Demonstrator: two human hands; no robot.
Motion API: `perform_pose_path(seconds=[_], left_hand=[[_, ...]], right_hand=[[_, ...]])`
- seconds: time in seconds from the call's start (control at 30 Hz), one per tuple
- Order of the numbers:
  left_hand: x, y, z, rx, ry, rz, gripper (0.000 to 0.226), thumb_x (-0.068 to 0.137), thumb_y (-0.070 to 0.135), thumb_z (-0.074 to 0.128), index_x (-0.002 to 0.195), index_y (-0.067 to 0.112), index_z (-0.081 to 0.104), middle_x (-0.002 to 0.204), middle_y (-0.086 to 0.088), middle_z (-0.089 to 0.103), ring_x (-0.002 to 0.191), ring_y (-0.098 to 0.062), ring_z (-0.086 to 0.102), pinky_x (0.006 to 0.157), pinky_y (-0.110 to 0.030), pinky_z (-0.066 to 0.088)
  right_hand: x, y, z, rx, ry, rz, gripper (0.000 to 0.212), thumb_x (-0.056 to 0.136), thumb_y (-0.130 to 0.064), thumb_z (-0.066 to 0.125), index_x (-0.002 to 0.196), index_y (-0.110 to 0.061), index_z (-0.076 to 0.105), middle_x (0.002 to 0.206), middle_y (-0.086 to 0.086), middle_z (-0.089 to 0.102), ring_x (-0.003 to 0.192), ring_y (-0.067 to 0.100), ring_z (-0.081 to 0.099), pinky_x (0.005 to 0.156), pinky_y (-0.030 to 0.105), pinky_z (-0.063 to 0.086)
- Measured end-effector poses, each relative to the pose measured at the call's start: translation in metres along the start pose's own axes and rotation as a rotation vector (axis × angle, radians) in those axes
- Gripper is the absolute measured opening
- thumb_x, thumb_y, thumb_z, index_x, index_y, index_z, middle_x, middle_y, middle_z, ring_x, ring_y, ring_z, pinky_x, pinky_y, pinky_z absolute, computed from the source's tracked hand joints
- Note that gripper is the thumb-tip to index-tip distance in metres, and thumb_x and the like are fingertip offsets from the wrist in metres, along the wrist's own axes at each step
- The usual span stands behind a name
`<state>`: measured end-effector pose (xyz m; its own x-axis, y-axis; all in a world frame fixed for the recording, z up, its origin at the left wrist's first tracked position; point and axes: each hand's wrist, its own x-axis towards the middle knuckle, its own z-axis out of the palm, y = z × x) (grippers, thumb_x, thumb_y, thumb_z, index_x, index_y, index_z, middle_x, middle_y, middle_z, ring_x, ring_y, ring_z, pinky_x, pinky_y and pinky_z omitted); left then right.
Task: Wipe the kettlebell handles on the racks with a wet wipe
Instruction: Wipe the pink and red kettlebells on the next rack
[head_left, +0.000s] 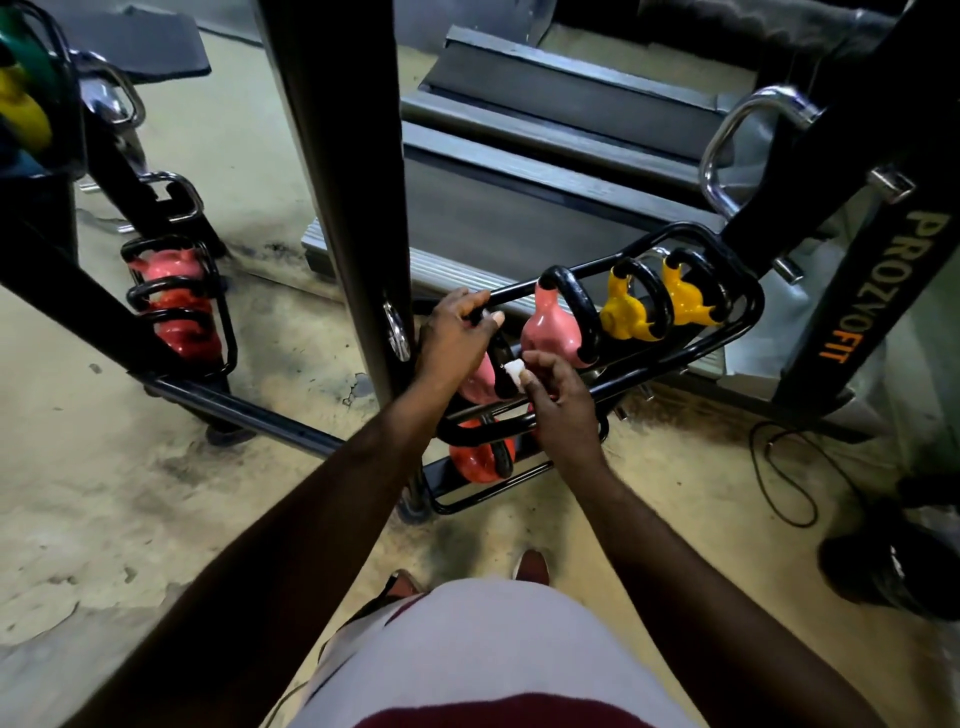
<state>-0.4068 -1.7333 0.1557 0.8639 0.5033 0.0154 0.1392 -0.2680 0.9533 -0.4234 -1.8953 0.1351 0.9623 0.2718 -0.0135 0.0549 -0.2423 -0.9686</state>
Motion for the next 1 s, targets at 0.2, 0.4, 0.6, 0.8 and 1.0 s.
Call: perform_pose_path(seconds=[0.2, 0.4, 0.6, 0.8, 1.0], left_hand=[[-0.003, -0.002, -0.002, 0.033, -0.051, -0.006, 0.043, 0.088, 0.010, 0.070, 0.129, 0.006, 0.063, 0.112, 0.016, 0.046, 0.104, 0.004, 0.049, 0.085, 0.000, 0.034], [-0.010, 0.005, -0.005, 0.077, -0.056, 0.010, 0.041, 0.089, 0.009, 0.068, 0.130, 0.004, 0.062, 0.136, -0.019, 0.055, 0.114, -0.005, 0.050, 0.092, -0.006, 0.033], [-0.016, 0.009, -0.008, 0.130, -0.062, 0.032, 0.040, 0.089, 0.009, 0.068, 0.129, 0.007, 0.064, 0.137, -0.014, 0.057, 0.105, 0.002, 0.045, 0.079, 0.008, 0.028], [-0.022, 0.001, -0.014, 0.273, 0.035, 0.072, 0.033, 0.090, 0.016, 0.068, 0.123, 0.011, 0.068, 0.135, -0.007, 0.059, 0.115, -0.002, 0.048, 0.082, 0.012, 0.020], [0.003, 0.016, -0.005, 0.397, 0.085, 0.191, 0.035, 0.083, 0.030, 0.059, 0.112, 0.018, 0.073, 0.124, -0.007, 0.068, 0.119, -0.019, 0.060, 0.107, -0.045, 0.043]], right_hand=[[0.048, -0.010, -0.003, 0.066, -0.303, 0.341, 0.022, 0.098, -0.006, 0.047, 0.103, -0.017, 0.066, 0.084, 0.001, 0.072, 0.072, 0.012, 0.067, 0.068, 0.028, 0.052], [0.075, -0.049, 0.003, 0.086, -0.352, 0.558, 0.022, 0.093, -0.012, 0.043, 0.085, -0.020, 0.062, 0.067, -0.004, 0.058, 0.057, 0.007, 0.051, 0.055, 0.023, 0.037], [0.051, -0.029, -0.008, 0.112, -0.349, 0.490, 0.018, 0.099, -0.013, 0.046, 0.100, -0.017, 0.064, 0.082, 0.000, 0.066, 0.073, 0.011, 0.061, 0.067, 0.024, 0.050], [0.030, -0.020, -0.019, 0.164, -0.300, 0.337, 0.011, 0.096, -0.017, 0.063, 0.106, -0.015, 0.065, 0.087, -0.004, 0.069, 0.071, 0.002, 0.063, 0.059, 0.015, 0.048], [0.068, -0.041, -0.062, 0.170, 0.001, 0.121, 0.002, 0.095, -0.018, 0.065, 0.095, -0.019, 0.064, 0.088, 0.000, 0.068, 0.074, 0.008, 0.063, 0.065, 0.024, 0.053]])
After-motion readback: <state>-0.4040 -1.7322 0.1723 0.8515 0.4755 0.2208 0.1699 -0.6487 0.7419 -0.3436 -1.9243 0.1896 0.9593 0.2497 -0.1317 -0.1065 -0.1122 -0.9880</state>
